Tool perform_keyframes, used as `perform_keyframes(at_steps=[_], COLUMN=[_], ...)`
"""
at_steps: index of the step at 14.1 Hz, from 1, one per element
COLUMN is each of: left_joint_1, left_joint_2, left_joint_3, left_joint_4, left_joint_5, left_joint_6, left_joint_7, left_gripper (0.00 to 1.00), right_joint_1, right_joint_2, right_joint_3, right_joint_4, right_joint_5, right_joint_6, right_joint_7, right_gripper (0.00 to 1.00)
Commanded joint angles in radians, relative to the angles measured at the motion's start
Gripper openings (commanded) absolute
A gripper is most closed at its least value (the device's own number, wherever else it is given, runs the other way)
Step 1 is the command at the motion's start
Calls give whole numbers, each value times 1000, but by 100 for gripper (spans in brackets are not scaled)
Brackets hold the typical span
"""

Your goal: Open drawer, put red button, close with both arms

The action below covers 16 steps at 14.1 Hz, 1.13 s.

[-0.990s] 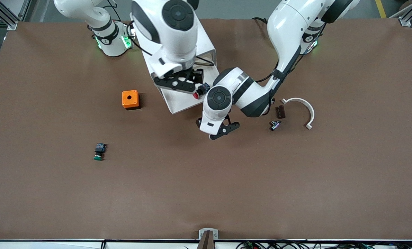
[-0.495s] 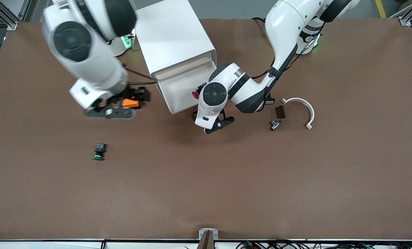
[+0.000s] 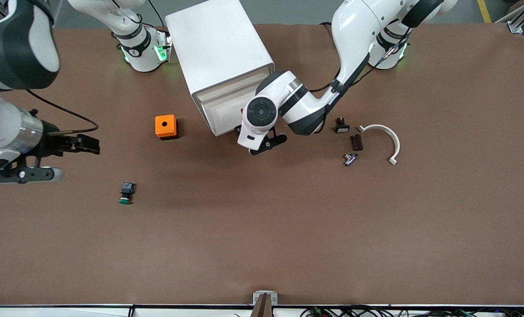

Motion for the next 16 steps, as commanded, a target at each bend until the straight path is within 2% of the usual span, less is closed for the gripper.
perform_keyframes(at_steps=[1,6,11,12,13,16], left_joint_1=[-13,-20,-27,-18,10,-2], left_joint_2=[-21,-15,-4,5,67,42], left_joint_3=[-30,-70,-74,-76,-76,-67], left_joint_4=[-25,-33,-42,-54,-36,-25], left_joint_5=[-40,-62,-131,-163,-263,-177], left_joint_6=[-27,-36,-34,-33,-47,-44], left_joint_7=[-50,-81,-83,-72,-78,-63], left_gripper=[100,100,100,100,100,100], right_joint_1=[-50,-114,-136,-133,-130,-136], right_joint_2=[-5,-3,0,0,0,-3], right_joint_3=[21,21,22,24,22,21], right_joint_4=[5,5,6,6,6,9], right_joint_5=[-10,-65,-64,-64,-64,-64], right_joint_6=[-49,-86,-83,-81,-80,-89], right_joint_7=[-33,-106,-117,-116,-120,-126], right_gripper=[100,100,100,100,100,100])
